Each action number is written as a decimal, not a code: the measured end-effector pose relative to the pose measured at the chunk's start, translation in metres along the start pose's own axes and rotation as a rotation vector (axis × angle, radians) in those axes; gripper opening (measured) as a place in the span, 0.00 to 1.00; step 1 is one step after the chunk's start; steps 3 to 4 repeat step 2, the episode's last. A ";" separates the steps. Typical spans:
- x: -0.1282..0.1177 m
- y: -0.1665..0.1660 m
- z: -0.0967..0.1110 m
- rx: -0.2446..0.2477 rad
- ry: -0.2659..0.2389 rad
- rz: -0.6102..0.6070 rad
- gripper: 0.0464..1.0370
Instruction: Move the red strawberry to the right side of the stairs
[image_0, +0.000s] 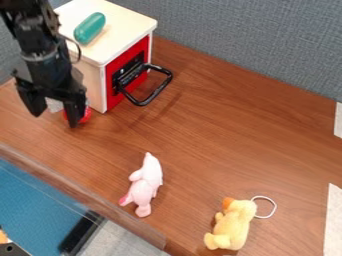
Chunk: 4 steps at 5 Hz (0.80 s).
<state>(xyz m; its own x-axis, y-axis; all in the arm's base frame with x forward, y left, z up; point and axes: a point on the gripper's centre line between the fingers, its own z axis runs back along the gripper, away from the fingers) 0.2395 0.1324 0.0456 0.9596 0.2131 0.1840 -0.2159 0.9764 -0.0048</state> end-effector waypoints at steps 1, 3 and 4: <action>-0.001 -0.010 0.027 -0.037 -0.041 -0.067 0.96; -0.005 -0.014 0.037 -0.074 -0.039 -0.109 0.96; -0.005 -0.014 0.037 -0.074 -0.039 -0.109 0.96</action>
